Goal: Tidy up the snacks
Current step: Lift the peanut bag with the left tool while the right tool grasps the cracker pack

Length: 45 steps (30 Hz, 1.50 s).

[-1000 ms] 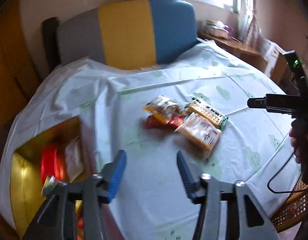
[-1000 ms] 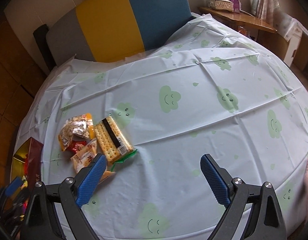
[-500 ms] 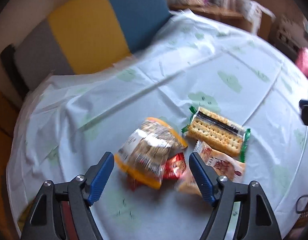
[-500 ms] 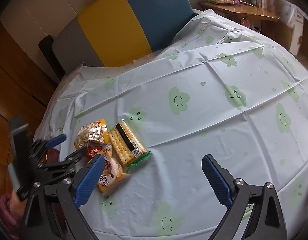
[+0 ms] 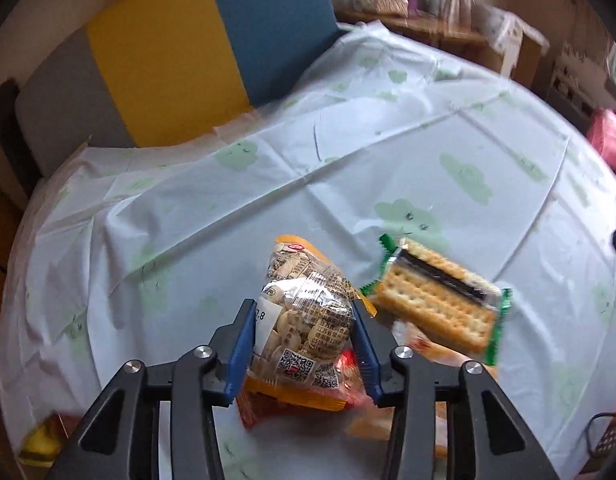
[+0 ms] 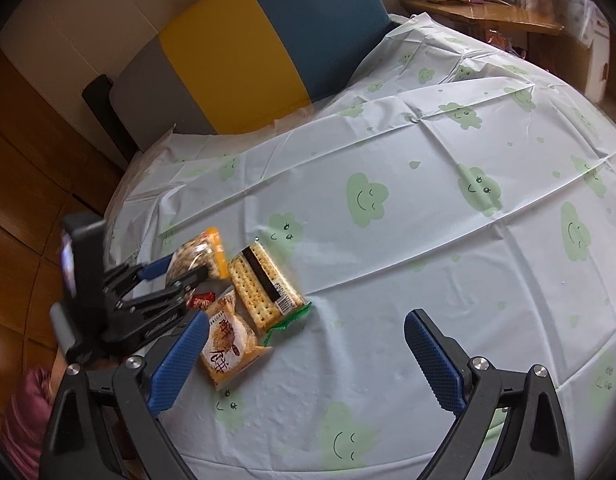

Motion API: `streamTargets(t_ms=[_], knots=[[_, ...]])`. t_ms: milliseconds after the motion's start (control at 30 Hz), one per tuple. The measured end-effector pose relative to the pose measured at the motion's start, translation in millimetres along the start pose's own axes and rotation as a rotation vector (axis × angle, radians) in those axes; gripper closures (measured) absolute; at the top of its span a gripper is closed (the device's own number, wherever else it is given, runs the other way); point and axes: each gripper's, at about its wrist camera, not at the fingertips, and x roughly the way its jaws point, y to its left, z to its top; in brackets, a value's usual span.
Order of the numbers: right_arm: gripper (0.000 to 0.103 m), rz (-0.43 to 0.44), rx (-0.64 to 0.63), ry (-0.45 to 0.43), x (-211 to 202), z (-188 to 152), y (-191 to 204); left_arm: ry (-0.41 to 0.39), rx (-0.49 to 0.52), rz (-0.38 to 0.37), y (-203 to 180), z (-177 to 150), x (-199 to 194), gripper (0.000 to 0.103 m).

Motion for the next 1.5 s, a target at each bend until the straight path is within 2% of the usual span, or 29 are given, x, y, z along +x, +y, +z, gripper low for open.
streamTargets(t_ms=[200, 367, 567, 667, 767, 867, 1033, 1100, 1233, 1333, 1500], knots=[[0.004, -0.03, 0.0, 0.001, 1, -1, -4, -0.077, -0.104, -0.008, -9, -34, -54, 0.057], [0.004, -0.064, 0.007, 0.006, 4, -2, -9, -0.12, -0.171, -0.014, -22, -90, -93, 0.057], [0.004, -0.125, -0.019, 0.028, 11, -6, -9, -0.091, -0.246, 0.005, -33, -156, -99, 0.057], [0.004, -0.138, -0.038, 0.03, 13, -7, -7, -0.087, -0.257, 0.014, -39, -175, -96, 0.057], [0.005, -0.145, -0.071, 0.029, 14, -10, -1, -0.127, -0.215, 0.035, -47, -188, -97, 0.057], [0.013, -0.12, -0.094, 0.047, 18, -15, 6, -0.157, -0.199, 0.048, -52, -194, -97, 0.056], [0.046, -0.139, -0.175, 0.06, 27, -20, 25, -0.179, -0.196, 0.008, -49, -198, -95, 0.056], [0.051, -0.152, -0.194, 0.087, 35, -20, 31, -0.185, -0.198, -0.008, -45, -198, -94, 0.055], [0.051, -0.179, -0.247, 0.099, 56, -11, 50, -0.205, -0.2, -0.018, -46, -201, -93, 0.055], [0.051, -0.161, -0.271, 0.12, 77, 0, 62, -0.21, -0.219, -0.04, -43, -202, -93, 0.055], [0.051, -0.23, -0.34, 0.161, 111, 7, 73, -0.218, -0.236, -0.059, -42, -203, -93, 0.055]])
